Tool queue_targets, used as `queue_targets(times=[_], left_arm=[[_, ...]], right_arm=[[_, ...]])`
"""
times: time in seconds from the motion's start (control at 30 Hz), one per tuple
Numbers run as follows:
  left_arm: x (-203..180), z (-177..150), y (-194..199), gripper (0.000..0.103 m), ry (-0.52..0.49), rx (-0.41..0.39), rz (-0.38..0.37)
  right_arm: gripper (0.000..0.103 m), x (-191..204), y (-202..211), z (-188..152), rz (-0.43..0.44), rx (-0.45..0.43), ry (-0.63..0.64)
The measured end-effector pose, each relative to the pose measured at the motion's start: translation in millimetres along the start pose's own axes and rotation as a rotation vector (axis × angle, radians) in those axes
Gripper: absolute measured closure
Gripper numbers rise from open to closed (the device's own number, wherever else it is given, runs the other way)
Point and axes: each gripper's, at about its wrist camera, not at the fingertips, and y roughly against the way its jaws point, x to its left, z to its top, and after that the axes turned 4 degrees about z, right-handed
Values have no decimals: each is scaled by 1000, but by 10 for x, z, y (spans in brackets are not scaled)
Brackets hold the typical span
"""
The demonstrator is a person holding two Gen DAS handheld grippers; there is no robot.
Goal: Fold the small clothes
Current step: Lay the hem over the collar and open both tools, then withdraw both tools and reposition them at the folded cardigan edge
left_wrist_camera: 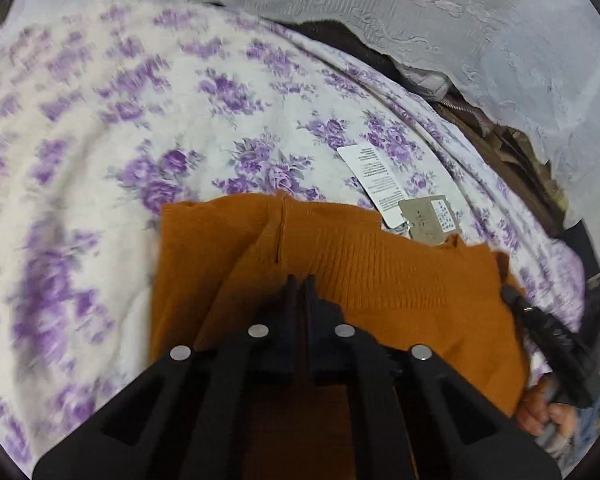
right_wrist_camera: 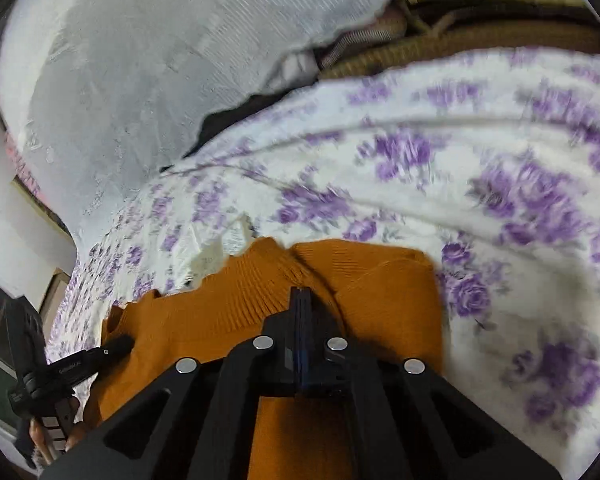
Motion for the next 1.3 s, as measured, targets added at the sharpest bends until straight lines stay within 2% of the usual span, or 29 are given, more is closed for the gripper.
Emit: queue_targets(times=[0.07,0.1,0.13,0.2,0.27,0.33,0.37,0.43,0.53,0.63,0.7,0.77,0.8,0.93,1.03,1.3], left_arm=[[-137,-118,230,72,-58,-68,39],[-188,-163,338,55,-88,-102,30],[-237,-226,441,45,-117,-130,14],[-391,-373,558,36,-193,-158,34],[-492,-521,466,32,-252,-151,120],[-494,-618,264,22,-280,-115,202],[-500,-664,174,20,-295,-112,239],[-512,-695,235,15,-311,-149,282],[-505,-777,332,16,-311,-184,334],[-500,-894,540,16,-298,-208,287],[-509,-940,512,16,-301,-182,302],[-514,-943,351,10,-317,-140,365],[-518,-944,318,9,-318,-132,373],[-539,-971,393,10,-322,-172,388],[-535,-996,516,10,-306,-219,393],[-560,-1112,941,10,-248,-334,342]], right_arm=[[97,192,159,-65,18,-37,90],[97,297,256,-124,44,-46,128],[97,360,331,-180,63,-45,149],[98,492,433,-360,96,-3,205],[97,536,372,-524,66,59,242],[101,483,215,-644,14,125,242],[102,427,130,-685,17,148,235],[102,390,156,-654,31,143,209],[99,400,272,-709,7,102,196],[93,564,419,-846,10,82,253],[84,628,389,-960,4,115,279],[83,635,315,-1000,-27,139,298],[83,629,319,-995,-24,141,293],[83,603,349,-986,-6,126,275],[83,625,474,-1012,-27,77,270],[67,847,747,-1068,-52,-17,296]])
